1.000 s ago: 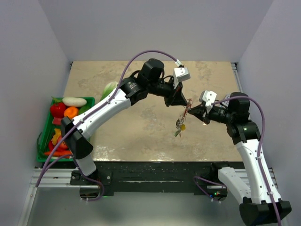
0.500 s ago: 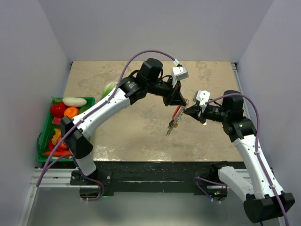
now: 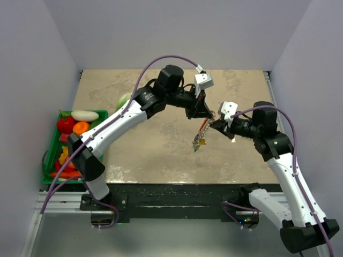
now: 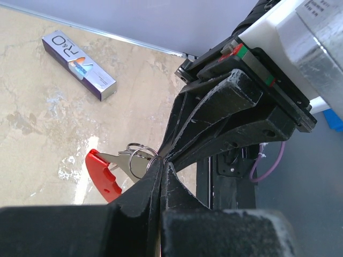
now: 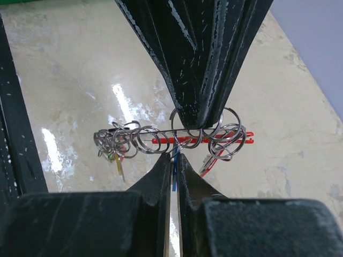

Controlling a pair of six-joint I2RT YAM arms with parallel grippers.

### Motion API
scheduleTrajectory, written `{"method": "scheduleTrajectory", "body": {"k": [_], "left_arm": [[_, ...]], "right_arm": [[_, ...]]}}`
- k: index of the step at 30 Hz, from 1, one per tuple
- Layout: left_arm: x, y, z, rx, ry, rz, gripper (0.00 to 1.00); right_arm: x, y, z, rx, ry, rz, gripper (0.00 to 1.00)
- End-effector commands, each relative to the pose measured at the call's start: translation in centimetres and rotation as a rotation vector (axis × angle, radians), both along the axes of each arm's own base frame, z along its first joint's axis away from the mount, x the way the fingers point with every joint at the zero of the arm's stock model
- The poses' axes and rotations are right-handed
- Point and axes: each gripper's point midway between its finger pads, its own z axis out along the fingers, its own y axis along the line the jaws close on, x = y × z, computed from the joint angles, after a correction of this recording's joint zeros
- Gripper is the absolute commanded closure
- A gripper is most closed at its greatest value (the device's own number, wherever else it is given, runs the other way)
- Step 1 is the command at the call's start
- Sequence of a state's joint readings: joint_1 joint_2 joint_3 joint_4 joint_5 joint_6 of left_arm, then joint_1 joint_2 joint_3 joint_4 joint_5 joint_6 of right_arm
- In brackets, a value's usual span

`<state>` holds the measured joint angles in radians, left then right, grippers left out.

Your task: Remove the keys from the keyring

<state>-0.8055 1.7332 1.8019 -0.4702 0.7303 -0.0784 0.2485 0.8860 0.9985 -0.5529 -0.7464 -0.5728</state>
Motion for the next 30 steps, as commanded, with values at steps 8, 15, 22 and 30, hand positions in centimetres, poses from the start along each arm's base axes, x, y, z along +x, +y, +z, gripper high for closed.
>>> {"method": "scheduleTrajectory", "body": {"k": [8,15,22,30], "left_arm": [[-1.0,1.1,5.6,-0.127,-0.124,-0.015,1.0],[-1.1,1.1,5.9,-0.13,-0.132,-0.016,1.0],[-1.1,1.3,5.8,-0.125,-0.137,-0.017,1.0],[-1.2,1.7,5.6,-0.116,-0.153,-0.016,1.0]], "right_arm": [[-0.7,-1.0,2.3,-0.032,-0.078,-0.032,1.0],[-0.8,-1.3,2.3,-0.041,-0.082,-0.046,1.0],[-0.9,-1.6,2.7,-0.047,-0.098,-0.053,1.0],[-0.8,-2.2,3.3,-0.072,-0.127,-0.079,1.0]]}}
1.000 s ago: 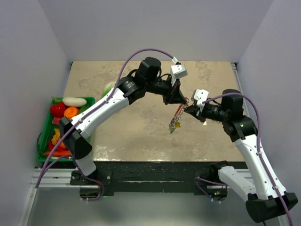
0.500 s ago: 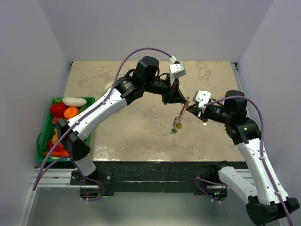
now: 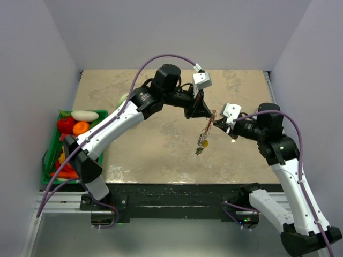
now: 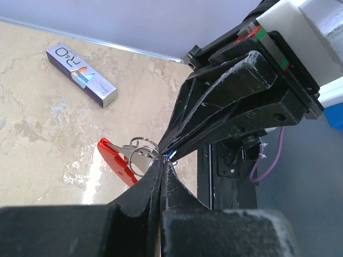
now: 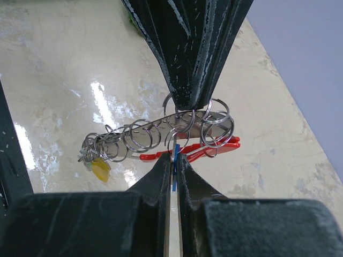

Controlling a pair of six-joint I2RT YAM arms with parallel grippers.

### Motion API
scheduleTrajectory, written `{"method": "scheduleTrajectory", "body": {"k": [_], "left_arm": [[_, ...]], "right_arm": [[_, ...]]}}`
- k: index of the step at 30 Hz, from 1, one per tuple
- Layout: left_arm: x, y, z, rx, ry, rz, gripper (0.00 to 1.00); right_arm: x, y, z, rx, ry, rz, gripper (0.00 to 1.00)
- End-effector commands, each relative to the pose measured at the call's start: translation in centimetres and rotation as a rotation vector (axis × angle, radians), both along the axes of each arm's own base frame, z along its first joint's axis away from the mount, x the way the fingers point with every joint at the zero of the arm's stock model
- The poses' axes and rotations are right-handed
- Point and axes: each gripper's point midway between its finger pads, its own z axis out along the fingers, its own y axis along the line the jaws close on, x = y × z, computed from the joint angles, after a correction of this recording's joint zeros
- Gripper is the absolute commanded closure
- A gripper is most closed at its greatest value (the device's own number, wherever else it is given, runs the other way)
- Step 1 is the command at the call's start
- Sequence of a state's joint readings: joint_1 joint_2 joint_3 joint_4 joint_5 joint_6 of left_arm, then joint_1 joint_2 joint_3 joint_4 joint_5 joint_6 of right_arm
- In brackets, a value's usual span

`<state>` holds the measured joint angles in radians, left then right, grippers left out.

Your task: Remove the keys from the keyring

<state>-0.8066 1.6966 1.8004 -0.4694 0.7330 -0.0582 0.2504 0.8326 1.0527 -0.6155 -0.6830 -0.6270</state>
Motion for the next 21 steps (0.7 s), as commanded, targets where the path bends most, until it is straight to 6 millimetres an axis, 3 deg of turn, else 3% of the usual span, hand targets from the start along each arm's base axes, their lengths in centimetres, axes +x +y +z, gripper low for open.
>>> {"method": "scheduleTrajectory", "body": {"k": [1,21], "left_arm": [[-0.7,1.1,4.1,-0.091,-0.11,-0.009,1.0],[-0.5,1.4,4.4,-0.092,-0.118,-0.001,1.0]], "right_arm": [[-0.1,-1.1,1.1,-0.034,-0.037,-0.047,1.0],[0.0,-1.7,2.2,-0.066,-0.079,-0.065,1.0]]}}
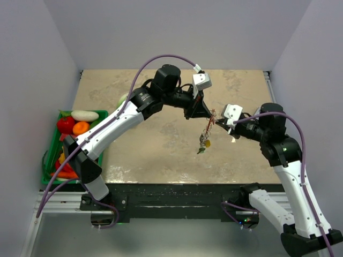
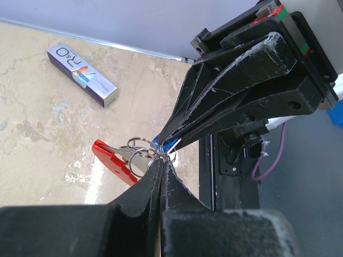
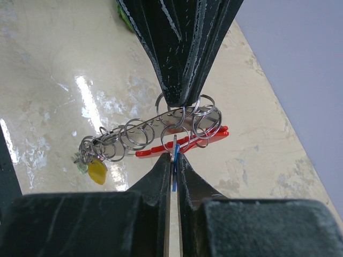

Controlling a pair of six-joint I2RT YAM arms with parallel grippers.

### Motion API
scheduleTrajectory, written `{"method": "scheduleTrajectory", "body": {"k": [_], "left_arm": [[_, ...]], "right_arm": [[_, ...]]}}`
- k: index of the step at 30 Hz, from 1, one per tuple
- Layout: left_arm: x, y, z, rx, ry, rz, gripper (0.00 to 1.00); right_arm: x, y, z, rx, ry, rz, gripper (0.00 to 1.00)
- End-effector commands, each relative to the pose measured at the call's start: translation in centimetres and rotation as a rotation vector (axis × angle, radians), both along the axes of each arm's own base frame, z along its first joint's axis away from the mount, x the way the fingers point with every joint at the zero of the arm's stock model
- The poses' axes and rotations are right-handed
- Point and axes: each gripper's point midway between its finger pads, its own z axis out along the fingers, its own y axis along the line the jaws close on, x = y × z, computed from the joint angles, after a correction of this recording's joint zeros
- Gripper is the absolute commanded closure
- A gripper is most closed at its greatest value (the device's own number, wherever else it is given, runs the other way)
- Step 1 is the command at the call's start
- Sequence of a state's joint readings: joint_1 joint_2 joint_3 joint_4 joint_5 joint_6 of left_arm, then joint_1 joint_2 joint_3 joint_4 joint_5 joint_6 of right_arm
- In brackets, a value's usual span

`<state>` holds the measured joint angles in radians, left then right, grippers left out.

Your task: Remove the keys from the keyring

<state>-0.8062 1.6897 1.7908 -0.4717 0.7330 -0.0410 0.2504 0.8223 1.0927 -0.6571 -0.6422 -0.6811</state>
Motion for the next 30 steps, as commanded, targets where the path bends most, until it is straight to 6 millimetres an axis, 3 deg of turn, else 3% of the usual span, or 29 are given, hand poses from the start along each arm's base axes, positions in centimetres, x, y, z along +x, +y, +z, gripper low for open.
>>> {"method": "scheduleTrajectory", "body": {"k": [1,21,30], "left_arm": [[-0.4,1.2,4.5,-0.096,-0.104,0.002,1.0],[-0.3,1.2,2.0,-0.059,-0.079,0.001,1.0],[-0.4,1.1,1.5,-0.055,-0.07,-0.004,1.0]], "right_arm": [[-0.1,-0.9,1.2,-0.022,-0.024,-0.041,1.0],[-1.3,0.6,4.5,0.068,-0.016,0.037,1.0],[-1.0,0.8,5.0,0.085,-0.014,0.04,1.0]]}}
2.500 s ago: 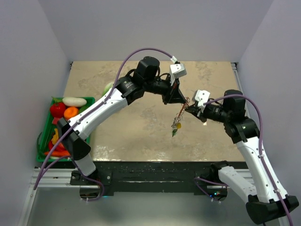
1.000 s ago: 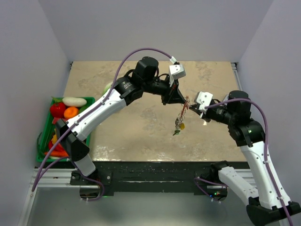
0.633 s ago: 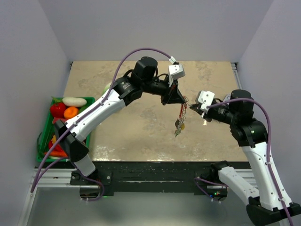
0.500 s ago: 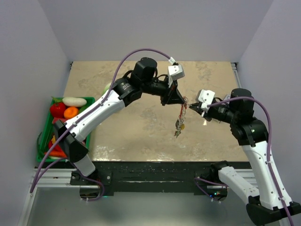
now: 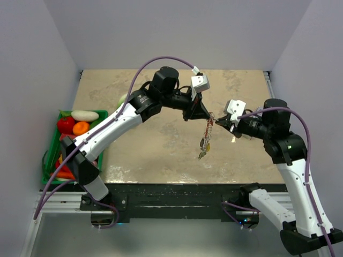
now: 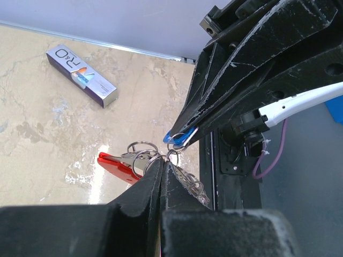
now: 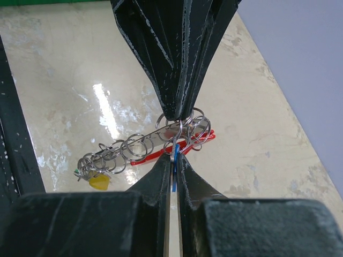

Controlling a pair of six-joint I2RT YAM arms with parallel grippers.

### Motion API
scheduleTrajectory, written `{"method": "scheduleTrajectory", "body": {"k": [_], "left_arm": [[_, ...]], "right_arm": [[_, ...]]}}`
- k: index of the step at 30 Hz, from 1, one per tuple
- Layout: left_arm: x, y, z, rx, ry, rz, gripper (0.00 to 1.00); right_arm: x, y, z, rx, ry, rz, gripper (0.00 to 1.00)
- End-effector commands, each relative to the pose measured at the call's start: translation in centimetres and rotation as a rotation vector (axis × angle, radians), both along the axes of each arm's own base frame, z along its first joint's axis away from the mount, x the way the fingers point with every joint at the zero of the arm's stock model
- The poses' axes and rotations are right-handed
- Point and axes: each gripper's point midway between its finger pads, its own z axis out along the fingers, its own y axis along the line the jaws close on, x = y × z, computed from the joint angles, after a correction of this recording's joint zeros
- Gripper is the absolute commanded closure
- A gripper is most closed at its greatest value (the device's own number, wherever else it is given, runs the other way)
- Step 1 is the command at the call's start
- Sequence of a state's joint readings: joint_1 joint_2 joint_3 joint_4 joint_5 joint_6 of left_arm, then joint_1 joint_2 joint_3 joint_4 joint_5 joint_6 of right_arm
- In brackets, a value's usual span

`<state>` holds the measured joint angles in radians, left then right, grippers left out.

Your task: Remove the keys from the keyring

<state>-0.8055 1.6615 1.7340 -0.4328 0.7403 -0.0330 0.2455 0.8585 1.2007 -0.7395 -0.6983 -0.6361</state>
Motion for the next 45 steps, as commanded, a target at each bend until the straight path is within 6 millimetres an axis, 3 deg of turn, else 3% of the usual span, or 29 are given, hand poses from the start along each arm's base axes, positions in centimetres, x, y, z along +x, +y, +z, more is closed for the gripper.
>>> {"method": "scheduleTrajectory", "body": {"k": [1,13,22,27,33,45], "left_arm": [[-0.1,0.7,1.8,-0.044,-0.054,0.001,1.0],[-1.3,-0.1,1.2,-0.031,-0.051,-0.04,1.0],[-0.2,0.6,2.7,-0.047,-0.071,0.009,0.97],[0.0,1.0,3.0,-0.053,-0.078,0.019,0.87],[0.1,1.2,3.2,-0.055,-0.081,0.021,0.63],[-0.1,0.5,0.9,-0.044,-0.024,-0.013,0.5]], "right_arm": [[0.1,0.3,3.0,0.043,-0.065,0.006,1.0],[1.1,0.4,2.8,0.037,-0.061,0.0,1.0],[0.3,-0.1,2.5,0.021,-0.068,-0.013,1.0],[0.1,-0.2,2.3,0.023,-0.066,-0.011,1.0],[0.2,-0.2,2.3,0.023,-0.066,-0.016,1.0],[-0.7,0.4,3.0,0.049,-0.061,0.028,1.0]]}}
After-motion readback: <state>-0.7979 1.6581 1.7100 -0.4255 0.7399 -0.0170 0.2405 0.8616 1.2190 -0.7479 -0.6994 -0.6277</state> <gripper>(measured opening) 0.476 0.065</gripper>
